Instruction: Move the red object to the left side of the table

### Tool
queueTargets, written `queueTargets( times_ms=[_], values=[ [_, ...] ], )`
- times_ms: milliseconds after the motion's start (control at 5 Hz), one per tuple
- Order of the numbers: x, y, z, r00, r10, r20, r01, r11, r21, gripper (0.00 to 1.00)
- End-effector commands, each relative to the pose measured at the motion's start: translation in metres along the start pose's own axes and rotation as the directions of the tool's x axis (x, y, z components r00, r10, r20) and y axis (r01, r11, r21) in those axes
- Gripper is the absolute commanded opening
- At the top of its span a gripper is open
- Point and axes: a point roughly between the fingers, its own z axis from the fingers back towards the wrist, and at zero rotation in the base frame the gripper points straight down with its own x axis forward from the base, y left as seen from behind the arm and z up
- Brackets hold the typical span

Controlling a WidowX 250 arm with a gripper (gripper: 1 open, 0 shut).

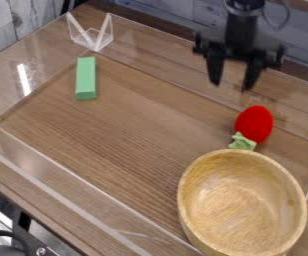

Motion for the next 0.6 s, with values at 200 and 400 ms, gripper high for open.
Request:
queueTargets(
  times_ms=[200,400],
  values=[
    [-0.019,-0.028,-0.034,0.993,-0.121,-0.003,0.121,0.992,-0.026,1.0],
    [-0.031,-0.032,-0.049,0.989,-0.147,-0.008,0.146,0.989,-0.026,0.0]
  ],
)
